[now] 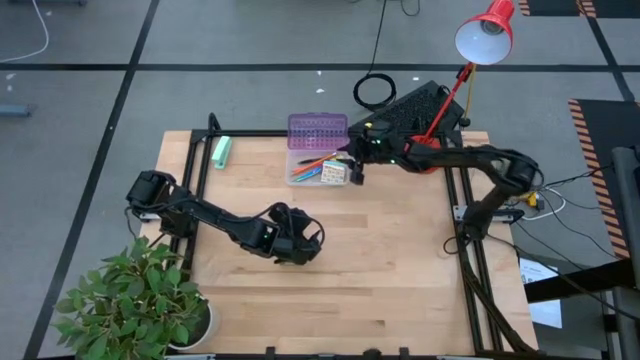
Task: Pack school essentials
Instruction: Put the yellow crayon box into the purple supply box
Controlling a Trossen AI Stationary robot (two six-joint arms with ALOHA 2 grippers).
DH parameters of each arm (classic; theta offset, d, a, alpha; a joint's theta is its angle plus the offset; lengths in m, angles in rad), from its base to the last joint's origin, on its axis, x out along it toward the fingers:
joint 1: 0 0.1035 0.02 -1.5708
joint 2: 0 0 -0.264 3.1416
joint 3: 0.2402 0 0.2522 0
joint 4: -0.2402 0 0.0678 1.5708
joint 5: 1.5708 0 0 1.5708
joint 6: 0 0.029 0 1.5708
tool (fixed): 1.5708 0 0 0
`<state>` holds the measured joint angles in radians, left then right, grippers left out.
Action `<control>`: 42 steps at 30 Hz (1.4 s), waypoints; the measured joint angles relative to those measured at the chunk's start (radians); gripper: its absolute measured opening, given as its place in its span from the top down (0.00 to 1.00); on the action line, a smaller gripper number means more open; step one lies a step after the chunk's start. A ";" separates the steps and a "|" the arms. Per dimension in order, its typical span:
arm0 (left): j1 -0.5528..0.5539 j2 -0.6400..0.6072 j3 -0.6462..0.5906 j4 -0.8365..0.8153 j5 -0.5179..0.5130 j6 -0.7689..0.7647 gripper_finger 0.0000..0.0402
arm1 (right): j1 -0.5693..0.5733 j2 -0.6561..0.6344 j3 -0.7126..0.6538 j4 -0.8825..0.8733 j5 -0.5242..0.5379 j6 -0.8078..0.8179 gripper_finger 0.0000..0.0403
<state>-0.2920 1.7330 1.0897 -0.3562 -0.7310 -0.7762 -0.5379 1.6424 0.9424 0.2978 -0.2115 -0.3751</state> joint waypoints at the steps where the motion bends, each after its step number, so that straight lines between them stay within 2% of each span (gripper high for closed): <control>1: 0.000 0.000 0.000 -0.011 0.001 -0.013 0.07 | 0.014 -0.033 0.000 -0.042 0.000 0.009 0.65; 6: 0.000 0.000 0.000 -0.110 0.012 -0.119 0.07 | 0.086 -0.189 -0.012 -0.223 0.001 0.068 0.65; 11: -0.004 0.000 0.000 -0.142 0.108 -0.220 0.07 | 0.156 -0.350 -0.119 -0.234 0.013 0.117 0.65; 17: -0.031 0.000 0.000 -0.169 0.165 -0.356 0.07 | 0.227 -0.498 -0.245 -0.213 0.170 0.095 0.65; 21: -0.050 0.000 0.000 -0.219 0.195 -0.472 0.07 | 0.239 -0.567 -0.293 -0.213 0.226 0.081 0.65; 31: -0.093 0.000 0.000 -0.311 0.342 -0.711 0.07 | 0.239 -0.649 -0.320 -0.225 0.241 0.072 0.65; 37: -0.113 0.000 0.000 -0.338 0.346 -0.759 0.07 | 0.239 -0.659 -0.320 -0.243 0.241 0.067 0.65; 42: -0.127 0.000 0.000 -0.325 0.292 -0.736 0.07 | 0.239 -0.659 -0.320 -0.243 0.241 0.062 0.65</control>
<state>-0.4194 1.7332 1.0897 -0.6807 -0.4394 -1.5123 -0.2989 0.9833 0.6220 0.0551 0.0296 -0.3128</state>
